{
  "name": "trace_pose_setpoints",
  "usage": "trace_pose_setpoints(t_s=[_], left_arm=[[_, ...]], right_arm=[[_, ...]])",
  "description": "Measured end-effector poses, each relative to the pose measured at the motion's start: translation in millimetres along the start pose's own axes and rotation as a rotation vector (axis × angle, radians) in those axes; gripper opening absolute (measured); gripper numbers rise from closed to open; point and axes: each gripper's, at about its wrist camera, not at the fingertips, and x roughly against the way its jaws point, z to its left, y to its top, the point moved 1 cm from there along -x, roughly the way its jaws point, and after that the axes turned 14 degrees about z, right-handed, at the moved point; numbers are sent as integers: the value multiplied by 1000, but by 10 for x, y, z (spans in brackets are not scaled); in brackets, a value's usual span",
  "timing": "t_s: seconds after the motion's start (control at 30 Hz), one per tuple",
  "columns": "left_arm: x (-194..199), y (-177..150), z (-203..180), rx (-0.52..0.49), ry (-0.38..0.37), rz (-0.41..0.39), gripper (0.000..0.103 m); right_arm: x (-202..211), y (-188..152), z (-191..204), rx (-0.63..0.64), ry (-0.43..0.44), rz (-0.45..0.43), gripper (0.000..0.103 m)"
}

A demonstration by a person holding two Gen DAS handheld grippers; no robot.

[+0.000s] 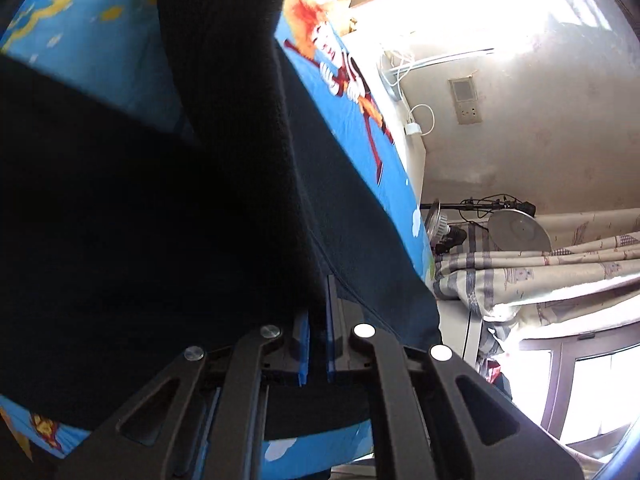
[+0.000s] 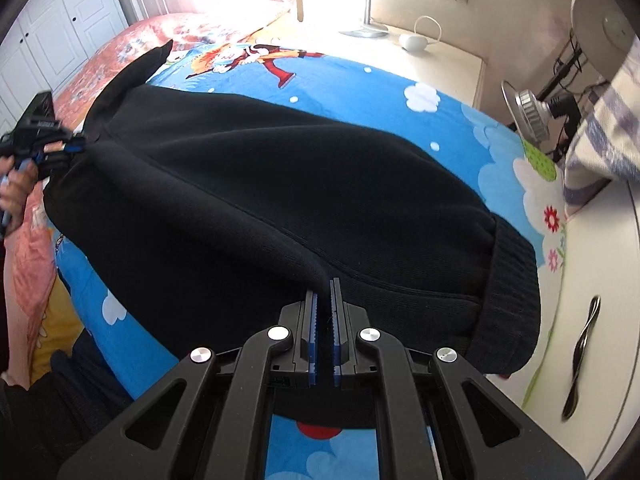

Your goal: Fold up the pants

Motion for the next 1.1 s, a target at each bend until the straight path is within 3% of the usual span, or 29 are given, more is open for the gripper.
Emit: trace_pose_setpoints(t_s=[0.13, 0.2, 0.27, 0.3, 0.37, 0.4, 0.43, 0.67, 0.97, 1.0, 1.03, 1.07, 1.1], left_arm=[[-195, -541, 384, 12, 31, -12, 5], [-172, -594, 474, 16, 15, -31, 6], [-158, -591, 424, -13, 29, -39, 6], [-156, -606, 401, -15, 29, -38, 6], [-133, -584, 354, -17, 7, -38, 14], [-109, -597, 358, -15, -3, -33, 28], [-86, -616, 373, -10, -5, -29, 32], [-35, -612, 614, 43, -20, -41, 32], [-223, -549, 494, 48, -22, -45, 32], [-246, -532, 454, 39, -19, -47, 26], [-249, -513, 431, 27, -4, -51, 10], [-200, -503, 466, 20, 11, -52, 10], [-181, -501, 461, 22, -4, -49, 9]], right_arm=[[-283, -450, -178, -136, 107, 41, 11], [-267, -638, -207, -202, 158, 7, 33], [-204, -804, -280, -295, 178, -43, 67], [-165, -869, -335, -339, 207, -78, 68], [-114, -945, -483, -442, 282, -126, 68], [-92, -949, -556, -488, 306, -149, 68], [-84, -935, -630, -529, 328, -167, 68], [-302, -756, -1015, -738, 324, -144, 68], [-409, -878, -1103, -813, 317, -165, 67], [-407, -853, -1113, -812, 309, -171, 64], [-411, -833, -1123, -813, 287, -171, 47], [-412, -831, -1142, -821, 273, -169, 31], [-392, -855, -1155, -834, 288, -178, 29]])
